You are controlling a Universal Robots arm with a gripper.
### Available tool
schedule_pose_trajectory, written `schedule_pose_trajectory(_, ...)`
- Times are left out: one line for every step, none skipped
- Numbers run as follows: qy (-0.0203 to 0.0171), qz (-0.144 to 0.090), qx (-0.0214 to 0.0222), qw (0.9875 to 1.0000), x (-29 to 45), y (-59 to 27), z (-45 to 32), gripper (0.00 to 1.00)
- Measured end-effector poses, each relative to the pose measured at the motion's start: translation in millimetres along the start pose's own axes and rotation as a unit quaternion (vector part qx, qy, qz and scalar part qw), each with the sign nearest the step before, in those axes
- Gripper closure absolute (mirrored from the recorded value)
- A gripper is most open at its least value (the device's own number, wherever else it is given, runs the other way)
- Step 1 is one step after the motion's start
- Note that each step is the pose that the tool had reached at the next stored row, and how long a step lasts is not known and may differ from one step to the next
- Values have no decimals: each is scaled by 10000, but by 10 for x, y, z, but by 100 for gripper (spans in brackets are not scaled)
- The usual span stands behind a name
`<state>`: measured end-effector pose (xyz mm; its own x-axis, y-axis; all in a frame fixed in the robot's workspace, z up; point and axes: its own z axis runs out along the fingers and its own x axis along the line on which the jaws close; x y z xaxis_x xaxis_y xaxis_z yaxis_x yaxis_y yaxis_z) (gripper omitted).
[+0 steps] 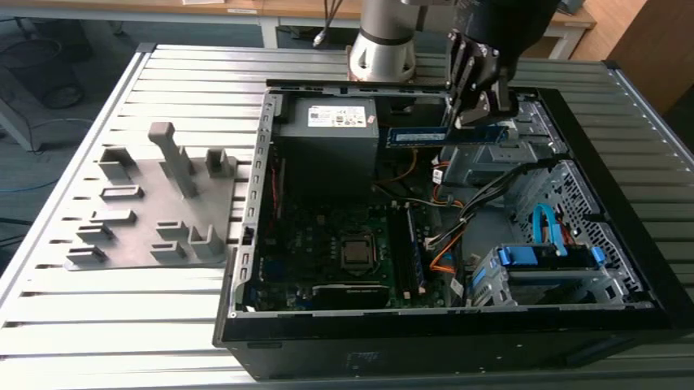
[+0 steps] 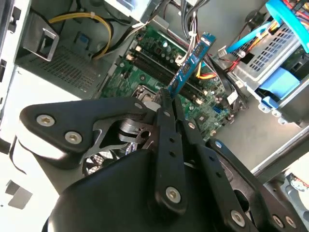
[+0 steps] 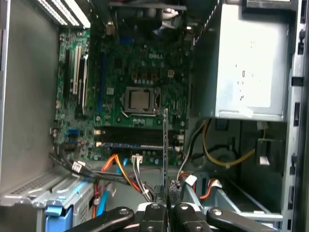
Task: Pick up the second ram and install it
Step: 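Pick up the second ram and move it above second insertion slot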
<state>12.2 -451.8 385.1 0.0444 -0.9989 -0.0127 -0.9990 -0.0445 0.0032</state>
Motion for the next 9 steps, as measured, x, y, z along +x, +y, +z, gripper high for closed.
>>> schedule_pose_trajectory(0, 1, 0, 10000, 0, 0, 0, 86)
schedule_pose_trajectory(0, 1, 0, 10000, 1, -1, 0, 86)
schedule_pose_trajectory(0, 1, 0, 10000, 1, -3, 0, 86)
schedule_pose_trajectory(0, 1, 0, 10000, 1, -4, 0, 86)
schedule_pose_trajectory(0, 1, 0, 10000, 6, -2, 0, 86)
schedule_pose_trajectory(0, 1, 0, 10000, 15, 3, 0, 86)
schedule_pose_trajectory(0, 1, 0, 10000, 27, 13, 0, 86)
schedule_pose_trajectory(0, 1, 0, 10000, 44, 27, 1, 86)
schedule_pose_trajectory(0, 1, 0, 10000, 64, 41, 2, 86)
